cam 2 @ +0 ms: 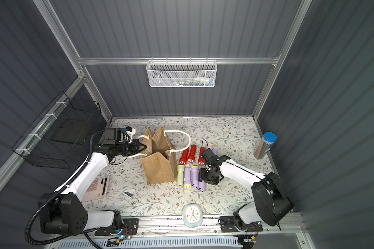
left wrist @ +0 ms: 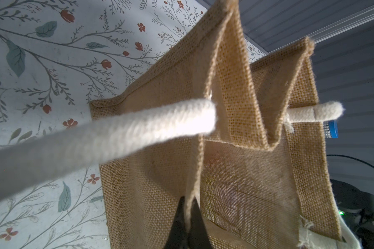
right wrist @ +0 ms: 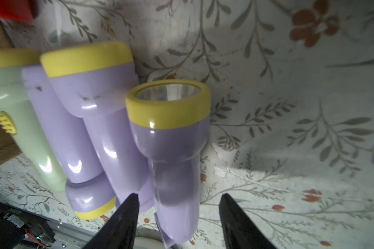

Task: Put the flashlights into the tote bags
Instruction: Pick up the flashlight from the center of the board.

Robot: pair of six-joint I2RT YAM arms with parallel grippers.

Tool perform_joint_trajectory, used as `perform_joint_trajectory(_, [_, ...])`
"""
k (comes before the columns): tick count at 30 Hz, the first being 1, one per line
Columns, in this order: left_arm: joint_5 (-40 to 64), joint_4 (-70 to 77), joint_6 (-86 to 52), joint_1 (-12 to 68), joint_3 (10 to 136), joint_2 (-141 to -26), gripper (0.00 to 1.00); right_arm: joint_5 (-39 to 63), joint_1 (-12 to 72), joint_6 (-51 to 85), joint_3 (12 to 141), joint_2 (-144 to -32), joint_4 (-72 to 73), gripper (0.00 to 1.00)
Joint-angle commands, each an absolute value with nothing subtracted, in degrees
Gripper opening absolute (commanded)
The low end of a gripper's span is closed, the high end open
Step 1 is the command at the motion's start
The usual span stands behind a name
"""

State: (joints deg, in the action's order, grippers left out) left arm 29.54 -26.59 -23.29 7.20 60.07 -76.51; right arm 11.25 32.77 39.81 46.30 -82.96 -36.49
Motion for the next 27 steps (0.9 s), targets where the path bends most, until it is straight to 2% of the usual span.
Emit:
perform_joint_trajectory(1, [28.75,-27.59,-22.86,7.64,61.17,-77.25,0.00,7.81,33.41,39.29,47.72,-84.41,-37.76,0.61])
perform_joint_trajectory(13, [28.59,-27.69,-23.03,7.82,60.93,-77.40,0.00,3.56,33.93,38.19,47.20,-91.09,-37.41,0.55])
perform_joint_trajectory(17, [28.33,-28.06,-23.03,7.89,61.17,-77.36,0.00,2.57,34.32,38.23,46.78,-92.64,-37.60,0.47])
perform_joint_trajectory(22, [28.28,-28.09,-23.26,8.17,61.45,-77.78,0.00,1.33,34.77,38.55,46.02,-92.75,-38.23,0.32])
perform_joint_trajectory(27, [28.13,-28.38,-23.14,8.52,62.17,-78.31,0.00,0.76,34.89,39.02,45.68,-89.04,-39.26,0.03])
